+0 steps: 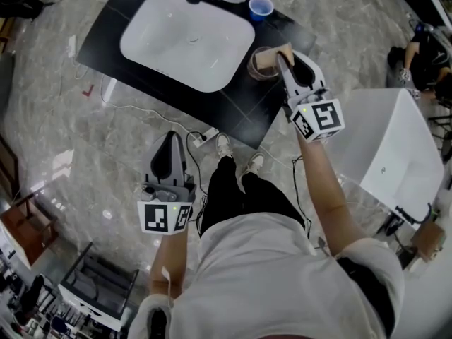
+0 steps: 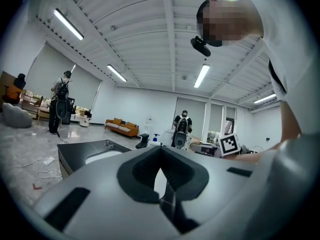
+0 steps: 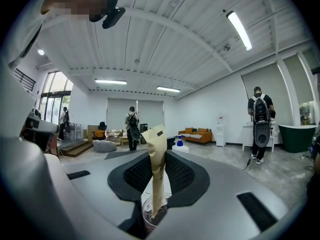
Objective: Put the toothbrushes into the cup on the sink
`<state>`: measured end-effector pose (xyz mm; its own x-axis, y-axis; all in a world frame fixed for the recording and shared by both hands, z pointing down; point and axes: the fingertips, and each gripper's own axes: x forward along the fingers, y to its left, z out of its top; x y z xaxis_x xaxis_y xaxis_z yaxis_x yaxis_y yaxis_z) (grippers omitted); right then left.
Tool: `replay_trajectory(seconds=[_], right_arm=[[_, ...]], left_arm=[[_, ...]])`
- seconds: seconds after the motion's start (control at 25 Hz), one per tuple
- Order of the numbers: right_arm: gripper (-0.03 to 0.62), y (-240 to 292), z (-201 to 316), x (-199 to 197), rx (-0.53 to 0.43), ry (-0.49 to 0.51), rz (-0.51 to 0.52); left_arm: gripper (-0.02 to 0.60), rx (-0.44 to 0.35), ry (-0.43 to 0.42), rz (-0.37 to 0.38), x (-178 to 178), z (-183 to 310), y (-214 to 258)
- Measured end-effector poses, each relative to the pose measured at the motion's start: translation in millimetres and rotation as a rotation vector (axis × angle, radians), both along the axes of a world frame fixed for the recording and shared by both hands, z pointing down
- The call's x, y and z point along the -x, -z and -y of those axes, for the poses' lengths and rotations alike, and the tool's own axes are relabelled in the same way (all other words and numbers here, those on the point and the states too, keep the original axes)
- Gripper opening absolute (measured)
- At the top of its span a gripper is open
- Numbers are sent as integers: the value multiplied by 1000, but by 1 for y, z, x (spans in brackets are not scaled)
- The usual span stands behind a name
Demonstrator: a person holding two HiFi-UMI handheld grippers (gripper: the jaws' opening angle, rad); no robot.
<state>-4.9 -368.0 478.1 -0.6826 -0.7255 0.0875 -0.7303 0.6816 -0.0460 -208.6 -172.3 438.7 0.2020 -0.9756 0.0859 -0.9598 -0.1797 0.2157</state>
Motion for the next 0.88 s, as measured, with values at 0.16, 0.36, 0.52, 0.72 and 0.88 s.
replay_trajectory(seconds=[0.16,0.36,0.52,0.72,0.88], right_arm=[[84,-9,2,3,8,1,-10],[86,-27,6,2,19,-4,-4],[89,-47,12,-1,52,-9,-29],[218,-57,16,-14,94,-32,-65],[219,-53,16,-31,83,-66,-81]], left_arm=[[3,3,0,-6,2,3,-3],[3,19,-8,-1,1,8,-10],[3,22,-19,2,-3,11,-11],[3,17,-25,3,-7,14,-7],[3,3,-31,3,-14,17,-3]])
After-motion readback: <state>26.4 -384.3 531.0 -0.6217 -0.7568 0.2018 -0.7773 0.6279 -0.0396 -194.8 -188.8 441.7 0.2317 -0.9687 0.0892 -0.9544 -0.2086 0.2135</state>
